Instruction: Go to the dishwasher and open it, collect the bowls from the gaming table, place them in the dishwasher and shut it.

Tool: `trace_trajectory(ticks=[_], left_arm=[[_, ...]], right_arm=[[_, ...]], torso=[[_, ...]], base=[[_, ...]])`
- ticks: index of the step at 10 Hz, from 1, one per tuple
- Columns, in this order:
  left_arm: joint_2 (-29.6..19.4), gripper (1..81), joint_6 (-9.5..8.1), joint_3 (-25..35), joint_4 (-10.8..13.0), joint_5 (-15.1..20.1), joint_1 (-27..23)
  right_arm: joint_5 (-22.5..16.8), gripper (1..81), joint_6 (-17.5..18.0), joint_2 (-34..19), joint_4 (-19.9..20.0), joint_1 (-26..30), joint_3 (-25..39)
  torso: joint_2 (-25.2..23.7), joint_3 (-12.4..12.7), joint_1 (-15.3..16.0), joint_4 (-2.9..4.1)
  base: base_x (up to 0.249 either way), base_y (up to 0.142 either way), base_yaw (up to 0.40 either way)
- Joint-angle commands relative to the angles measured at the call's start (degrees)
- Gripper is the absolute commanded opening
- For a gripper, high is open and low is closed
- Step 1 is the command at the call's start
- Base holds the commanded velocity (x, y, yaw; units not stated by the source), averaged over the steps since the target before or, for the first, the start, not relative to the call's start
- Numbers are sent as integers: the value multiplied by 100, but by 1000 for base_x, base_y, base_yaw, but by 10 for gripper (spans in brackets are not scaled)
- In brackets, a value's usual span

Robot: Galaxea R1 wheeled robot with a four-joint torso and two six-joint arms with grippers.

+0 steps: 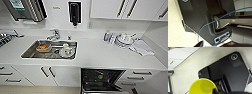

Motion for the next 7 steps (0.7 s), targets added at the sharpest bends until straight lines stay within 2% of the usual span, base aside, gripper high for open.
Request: trace_trajectory(ticks=[1,3,5,6,7], left_arm=[[27,811,58,-68,5,208,-67],[123,811,58,-68,23,507,-14],[150,811,58,-51,23,507,39],[141,811,58,-42,23,507,57],[133,811,58,-42,23,507,83]], right_arm=[[-313,10,184,-1879,563,1355,2189],[-655,10,210,-2188,783,1917,2506],[-867,10,211,-2390,1039,2595,2840],[-1068,10,211,-2399,1161,2893,2981],[-1227,10,228,-2382,1258,3149,2999]], torso=[[0,0,0,0],[0,0,0,0],[0,0,0,0],[0,-181,0,0],[0,-241,0,0]], base=[[0,0,0],[0,0,0],[0,0,0],[0,0,0],[0,0,0]])
